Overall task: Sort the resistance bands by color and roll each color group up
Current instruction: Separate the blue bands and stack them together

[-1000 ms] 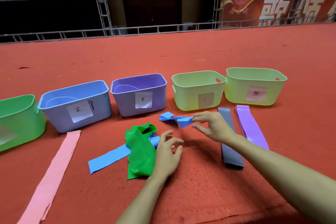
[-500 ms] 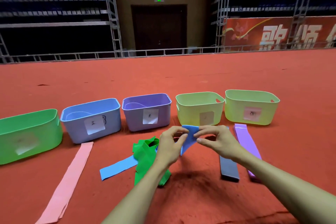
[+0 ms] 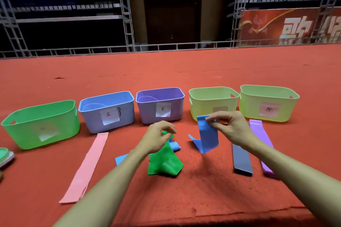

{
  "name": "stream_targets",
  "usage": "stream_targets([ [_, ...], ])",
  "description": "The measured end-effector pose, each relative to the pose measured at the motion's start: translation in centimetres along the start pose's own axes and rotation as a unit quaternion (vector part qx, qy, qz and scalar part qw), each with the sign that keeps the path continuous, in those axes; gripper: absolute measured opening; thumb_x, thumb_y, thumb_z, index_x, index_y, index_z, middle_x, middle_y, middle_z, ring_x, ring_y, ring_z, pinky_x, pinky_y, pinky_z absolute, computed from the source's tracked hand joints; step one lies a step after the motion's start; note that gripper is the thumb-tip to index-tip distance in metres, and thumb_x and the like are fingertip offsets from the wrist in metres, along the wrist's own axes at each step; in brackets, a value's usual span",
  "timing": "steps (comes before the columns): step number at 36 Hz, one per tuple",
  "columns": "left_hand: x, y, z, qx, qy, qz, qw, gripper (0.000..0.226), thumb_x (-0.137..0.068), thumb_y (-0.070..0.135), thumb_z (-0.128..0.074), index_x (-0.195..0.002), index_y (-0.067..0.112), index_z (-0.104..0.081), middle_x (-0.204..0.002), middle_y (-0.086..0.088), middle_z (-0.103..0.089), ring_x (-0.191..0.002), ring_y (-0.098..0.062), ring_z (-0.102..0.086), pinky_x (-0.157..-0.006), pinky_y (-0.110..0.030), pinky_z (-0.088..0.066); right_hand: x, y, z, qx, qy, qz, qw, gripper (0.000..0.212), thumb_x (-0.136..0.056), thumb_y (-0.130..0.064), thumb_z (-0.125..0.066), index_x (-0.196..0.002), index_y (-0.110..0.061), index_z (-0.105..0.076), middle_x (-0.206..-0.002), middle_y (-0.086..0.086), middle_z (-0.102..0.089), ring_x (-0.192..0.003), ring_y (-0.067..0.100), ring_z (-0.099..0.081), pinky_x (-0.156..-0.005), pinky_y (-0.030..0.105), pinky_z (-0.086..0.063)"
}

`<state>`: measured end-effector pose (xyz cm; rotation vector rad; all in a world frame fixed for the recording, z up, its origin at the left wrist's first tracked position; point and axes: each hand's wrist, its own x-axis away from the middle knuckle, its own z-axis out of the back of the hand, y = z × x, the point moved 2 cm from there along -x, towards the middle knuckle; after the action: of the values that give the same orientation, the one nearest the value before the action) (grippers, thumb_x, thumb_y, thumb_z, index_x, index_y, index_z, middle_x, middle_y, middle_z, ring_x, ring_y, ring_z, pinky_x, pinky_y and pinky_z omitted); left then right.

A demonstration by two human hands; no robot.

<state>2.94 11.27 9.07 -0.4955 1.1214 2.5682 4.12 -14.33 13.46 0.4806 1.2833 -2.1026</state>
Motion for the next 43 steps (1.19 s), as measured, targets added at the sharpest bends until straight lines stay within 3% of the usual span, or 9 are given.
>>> stream_targets([
  [5, 2.3, -7.1, 3.2, -0.178, -0.067, 0.087, 0.978, 0.021, -0.086, 0.002, -0.059, -0.098, 0.013, -0.072, -0.106, -0.006, -0.066, -0.097, -0.022, -0.061, -0.087, -0.027, -0.044, 0.2, -0.2, -0.6, 0.000, -0.003, -0.010, 1.000, 0.028, -0.082, 0.006, -0.068, -0.088, -0.021, -0.074, -0.080, 0.002, -0.074, -0.069, 0.006, -0.060, -0.067, 0.023, -0.049],
  [10, 4.6, -12.0, 4.9, -0.280, -0.164, 0.139, 0.936, 0.033, -0.083, -0.001, -0.053, -0.108, 0.013, -0.070, -0.117, -0.010, -0.061, -0.111, -0.025, -0.056, -0.091, -0.026, -0.037, 0.4, -0.2, -1.1, -0.001, -0.020, -0.028, 0.999, 0.027, -0.079, 0.004, -0.071, -0.093, -0.019, -0.073, -0.083, -0.009, -0.071, -0.071, -0.008, -0.062, -0.068, 0.009, -0.048],
  [13, 5.4, -13.7, 5.7, -0.306, -0.226, 0.148, 0.913, 0.042, -0.078, -0.004, -0.051, -0.110, 0.016, -0.068, -0.119, -0.006, -0.056, -0.112, -0.023, -0.054, -0.090, -0.023, -0.035, 0.5, 0.0, -1.2, 0.008, -0.025, -0.036, 0.999, 0.027, -0.078, 0.004, -0.073, -0.095, -0.016, -0.074, -0.084, -0.011, -0.071, -0.072, -0.009, -0.063, -0.068, 0.009, -0.048],
  [15, 5.7, -14.7, 6.0, -0.307, -0.247, 0.153, 0.906, 0.045, -0.076, -0.005, -0.051, -0.111, 0.019, -0.065, -0.119, -0.004, -0.054, -0.111, -0.022, -0.053, -0.089, -0.024, -0.036, 0.6, 0.1, -1.2, 0.010, -0.026, -0.037, 0.999, 0.033, -0.077, 0.004, -0.073, -0.092, -0.025, -0.072, -0.086, -0.014, -0.071, -0.074, -0.006, -0.064, -0.069, 0.010, -0.049],
  [20, 5.9, -15.5, 6.5, -0.281, -0.266, 0.139, 0.912, 0.052, -0.072, -0.008, -0.049, -0.115, 0.018, -0.064, -0.118, 0.000, -0.054, -0.112, -0.018, -0.052, -0.082, -0.015, -0.030, 1.1, 0.5, -1.4, 0.011, -0.029, -0.045, 0.999, 0.035, -0.077, 0.004, -0.074, -0.089, -0.030, -0.071, -0.087, -0.008, -0.073, -0.074, -0.007, -0.063, -0.070, 0.011, -0.050],
  [24, 6.2, -16.4, 7.1, -0.267, -0.262, 0.130, 0.918, 0.055, -0.069, -0.008, -0.049, -0.115, 0.017, -0.065, -0.119, 0.002, -0.057, -0.114, -0.016, -0.054, -0.087, -0.012, -0.030, 1.4, 0.7, -1.6, 0.014, -0.033, -0.051, 0.998, 0.033, -0.077, 0.005, -0.073, -0.091, -0.024, -0.072, -0.087, -0.007, -0.073, -0.075, -0.007, -0.063, -0.068, 0.009, -0.047],
  [31, 6.7, -17.2, 7.4, -0.257, -0.249, 0.107, 0.928, 0.064, -0.064, -0.013, -0.044, -0.118, 0.014, -0.066, -0.125, 0.000, -0.058, -0.119, -0.016, -0.053, -0.101, -0.018, -0.034, 1.5, 0.8, -1.9, 0.014, -0.036, -0.056, 0.998, 0.038, -0.077, 0.003, -0.073, -0.087, -0.034, -0.070, -0.089, -0.014, -0.071, -0.080, -0.005, -0.065, -0.071, 0.010, -0.049],
  [36, 6.6, -16.7, 7.5, -0.257, -0.262, 0.103, 0.925, 0.067, -0.068, -0.015, -0.044, -0.125, 0.014, -0.063, -0.128, 0.005, -0.053, -0.123, -0.009, -0.049, -0.097, -0.006, -0.026, 1.6, 1.0, -1.8, 0.012, -0.039, -0.057, 0.998, 0.035, -0.078, 0.003, -0.073, -0.090, -0.030, -0.071, -0.091, -0.014, -0.071, -0.082, -0.005, -0.065, -0.072, 0.011, -0.049],
  [43, 6.8, -16.0, 7.7, -0.221, -0.203, 0.098, 0.949, 0.039, -0.082, -0.002, -0.057, -0.113, 0.019, -0.067, -0.116, 0.006, -0.062, -0.108, -0.013, -0.060, -0.088, -0.007, -0.036, 1.7, 1.4, -1.4, -0.006, -0.031, -0.057, 0.998, 0.034, -0.078, 0.006, -0.072, -0.090, -0.027, -0.072, -0.089, -0.011, -0.073, -0.080, -0.001, -0.065, -0.075, 0.015, -0.052],
])
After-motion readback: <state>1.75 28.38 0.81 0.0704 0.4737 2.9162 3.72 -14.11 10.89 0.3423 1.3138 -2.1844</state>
